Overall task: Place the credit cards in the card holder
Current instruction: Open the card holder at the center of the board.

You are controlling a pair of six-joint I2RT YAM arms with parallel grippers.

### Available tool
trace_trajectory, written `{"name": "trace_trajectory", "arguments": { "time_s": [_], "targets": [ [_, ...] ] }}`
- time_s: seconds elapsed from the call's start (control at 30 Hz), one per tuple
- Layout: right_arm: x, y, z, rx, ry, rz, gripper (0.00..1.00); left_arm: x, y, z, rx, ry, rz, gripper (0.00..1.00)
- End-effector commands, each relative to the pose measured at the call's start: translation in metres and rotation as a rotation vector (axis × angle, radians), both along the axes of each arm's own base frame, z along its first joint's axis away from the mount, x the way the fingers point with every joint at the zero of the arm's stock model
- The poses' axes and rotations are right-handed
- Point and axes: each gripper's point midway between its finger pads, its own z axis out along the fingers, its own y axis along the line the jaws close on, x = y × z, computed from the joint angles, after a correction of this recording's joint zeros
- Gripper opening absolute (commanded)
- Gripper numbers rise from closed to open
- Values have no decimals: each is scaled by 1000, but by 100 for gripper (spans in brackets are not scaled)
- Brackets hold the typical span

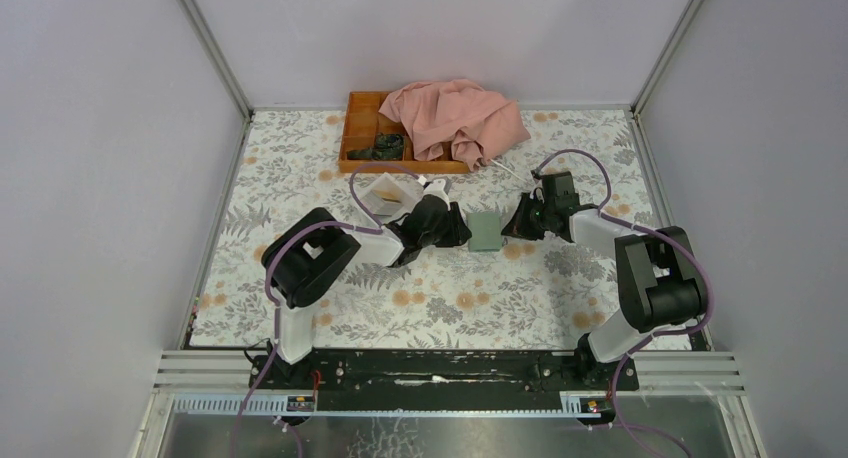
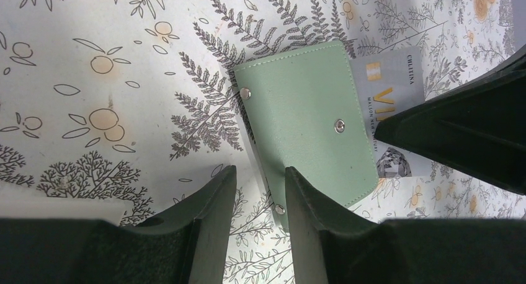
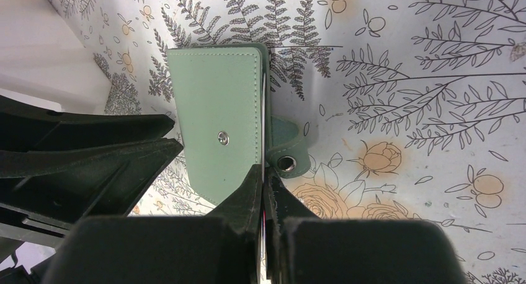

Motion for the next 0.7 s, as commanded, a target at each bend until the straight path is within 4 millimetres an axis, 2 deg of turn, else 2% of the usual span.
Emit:
{"name": "trace_trajectory", "arguments": {
  "time_s": [0.0, 0.67],
  "targets": [
    [5, 1, 10, 17, -35, 0, 0, -36, 38, -72, 195, 165, 8, 43],
    [6, 2, 18, 27, -55, 1, 0, -36, 38, -72, 192, 169, 10, 43]
  ]
}}
